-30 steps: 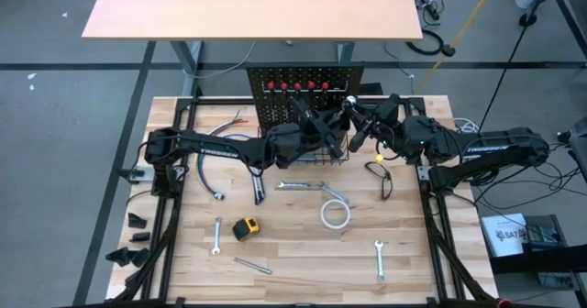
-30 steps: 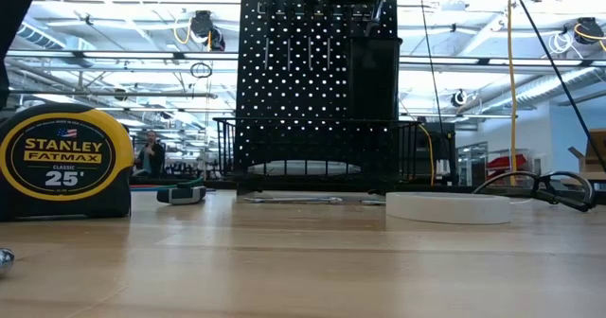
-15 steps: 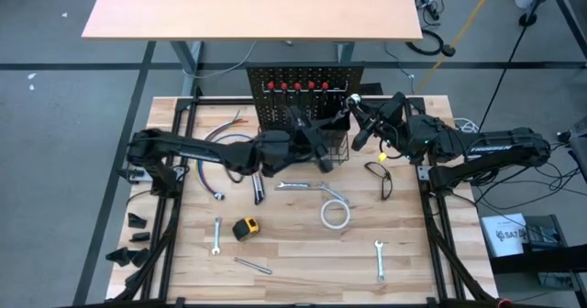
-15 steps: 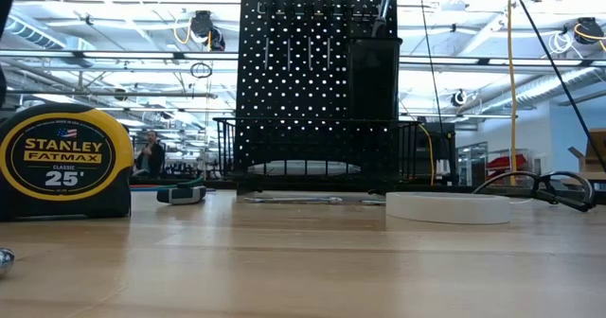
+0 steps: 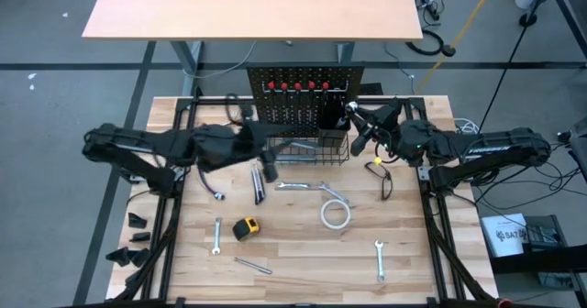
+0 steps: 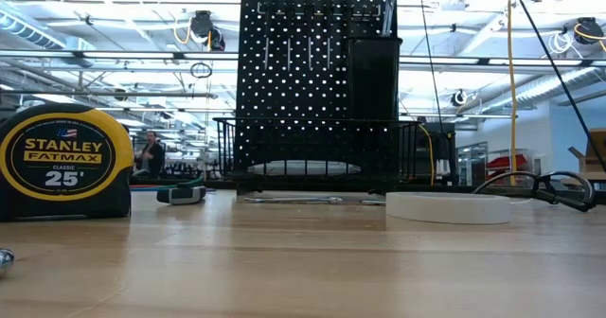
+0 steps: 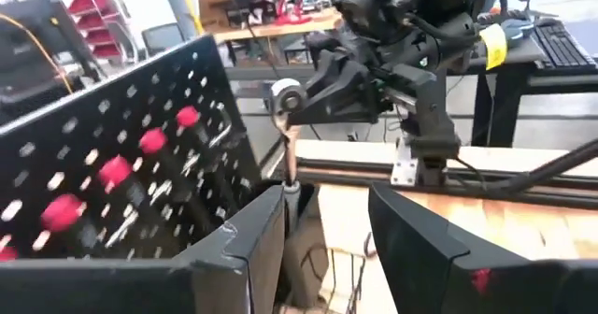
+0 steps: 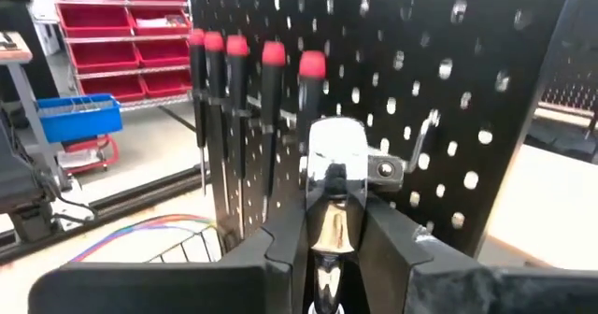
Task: Hang tools onto peg board
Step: Put the ratchet wrench into the pegboard bin
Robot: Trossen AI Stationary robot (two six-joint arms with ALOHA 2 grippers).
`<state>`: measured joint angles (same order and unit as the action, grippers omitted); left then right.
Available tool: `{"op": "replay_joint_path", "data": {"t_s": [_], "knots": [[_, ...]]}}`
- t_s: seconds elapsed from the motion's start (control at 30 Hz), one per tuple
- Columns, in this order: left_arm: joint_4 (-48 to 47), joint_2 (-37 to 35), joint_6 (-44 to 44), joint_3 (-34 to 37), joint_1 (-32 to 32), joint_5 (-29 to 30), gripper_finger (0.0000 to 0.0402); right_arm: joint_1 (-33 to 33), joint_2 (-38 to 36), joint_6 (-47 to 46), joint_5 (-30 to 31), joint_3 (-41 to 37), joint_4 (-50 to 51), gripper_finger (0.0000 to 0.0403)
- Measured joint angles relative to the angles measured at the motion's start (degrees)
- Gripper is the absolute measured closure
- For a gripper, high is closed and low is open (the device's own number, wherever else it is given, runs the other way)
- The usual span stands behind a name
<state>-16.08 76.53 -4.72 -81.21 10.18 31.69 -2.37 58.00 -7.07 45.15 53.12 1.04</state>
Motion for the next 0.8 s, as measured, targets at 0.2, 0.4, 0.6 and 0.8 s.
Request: {"op": "replay_joint_path", "data": {"t_s": [0.2,0.4,0.6,0.8], "knots": [[4.64,-13.05,6.26,15.88,0.45,-3.73,0.0242,0.0,0.04,-1.2,0.04,-3.0,-3.04,0.0339],[16.71,-24.02,12.34,32.36,0.45,-6.24,0.0242,0.41,2.07,-1.29,0.07,-3.43,-2.93,0.0339],[20.07,-27.13,14.94,37.4,0.45,-6.09,0.0242,0.5,4.96,-2.94,1.48,-3.43,-2.84,0.0339],[20.87,-27.11,14.91,37.4,0.45,-6.6,0.0242,0.61,6.09,-3.66,1.85,-3.43,-2.63,0.0339]]}}
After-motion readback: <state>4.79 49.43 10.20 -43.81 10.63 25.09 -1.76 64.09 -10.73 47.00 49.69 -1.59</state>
